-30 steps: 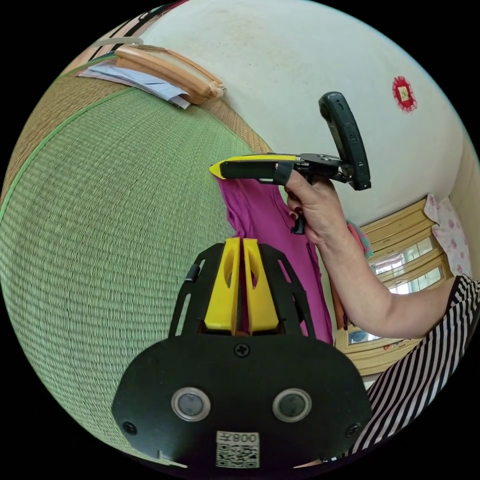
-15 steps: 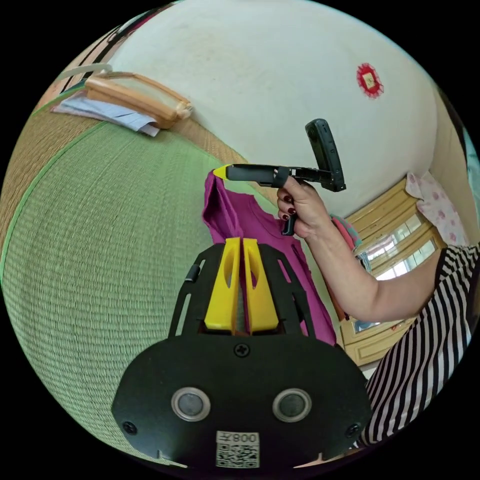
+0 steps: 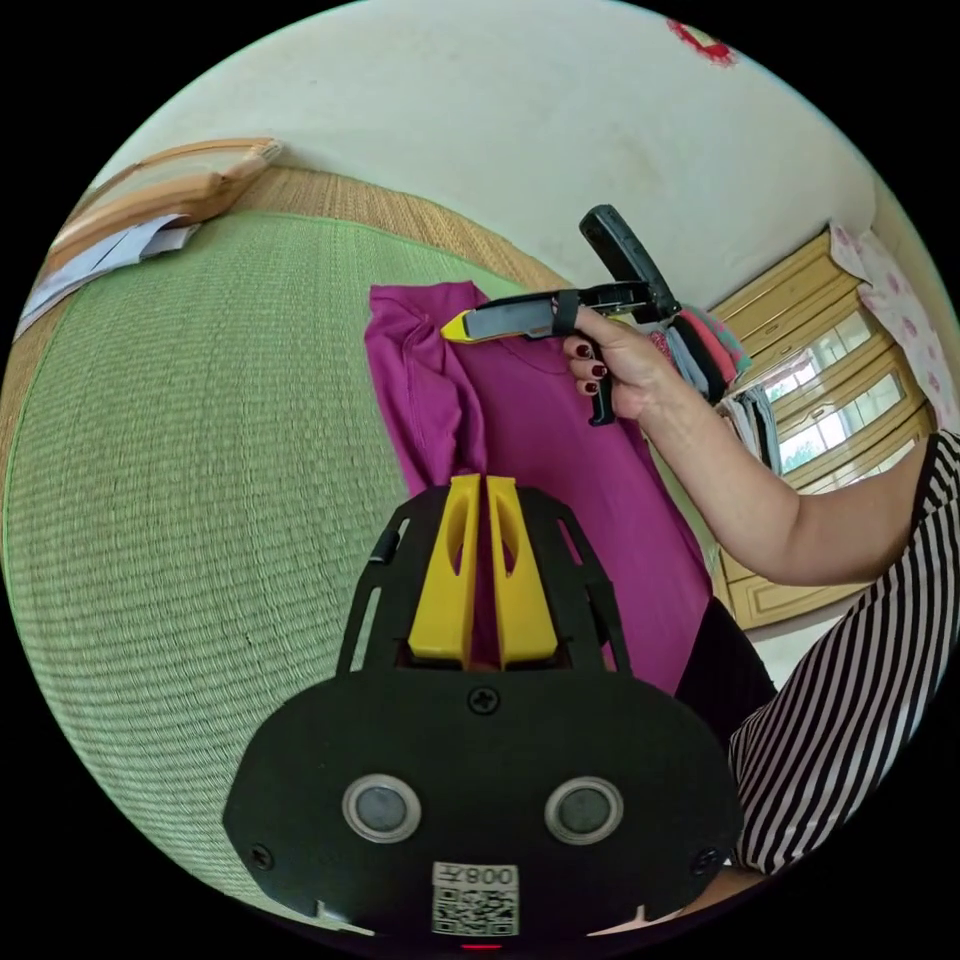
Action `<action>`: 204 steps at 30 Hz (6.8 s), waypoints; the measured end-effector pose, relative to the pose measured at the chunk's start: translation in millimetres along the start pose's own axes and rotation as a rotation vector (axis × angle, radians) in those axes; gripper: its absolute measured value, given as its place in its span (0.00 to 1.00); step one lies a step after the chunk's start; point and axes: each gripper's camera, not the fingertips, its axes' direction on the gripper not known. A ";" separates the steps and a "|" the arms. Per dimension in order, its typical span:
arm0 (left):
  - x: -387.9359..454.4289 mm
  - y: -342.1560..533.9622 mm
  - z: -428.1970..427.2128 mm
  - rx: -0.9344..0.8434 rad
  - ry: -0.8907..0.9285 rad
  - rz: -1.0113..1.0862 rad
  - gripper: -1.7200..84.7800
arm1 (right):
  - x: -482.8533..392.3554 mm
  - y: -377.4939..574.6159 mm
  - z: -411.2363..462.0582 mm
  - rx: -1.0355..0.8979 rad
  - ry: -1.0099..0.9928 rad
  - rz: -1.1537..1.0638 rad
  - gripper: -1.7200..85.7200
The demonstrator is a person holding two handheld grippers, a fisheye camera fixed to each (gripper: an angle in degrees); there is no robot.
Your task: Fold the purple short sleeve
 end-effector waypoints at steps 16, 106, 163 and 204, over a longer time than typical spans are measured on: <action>-6.6 11.4 -2.3 0.075 0.158 -0.032 0.02 | -20.2 15.0 -43.4 0.152 0.178 -0.088 0.02; 91.0 311.2 67.9 -0.218 -0.169 -0.253 0.04 | -166.9 577.0 -192.1 -0.004 0.280 0.309 0.02; 163.9 558.7 65.2 -0.303 -0.084 -0.427 0.03 | -86.7 883.0 -271.5 -0.049 -0.061 0.530 0.04; 253.3 724.8 -122.9 -0.065 0.301 -0.378 0.03 | -218.8 1042.6 -418.9 0.333 -0.409 0.366 0.03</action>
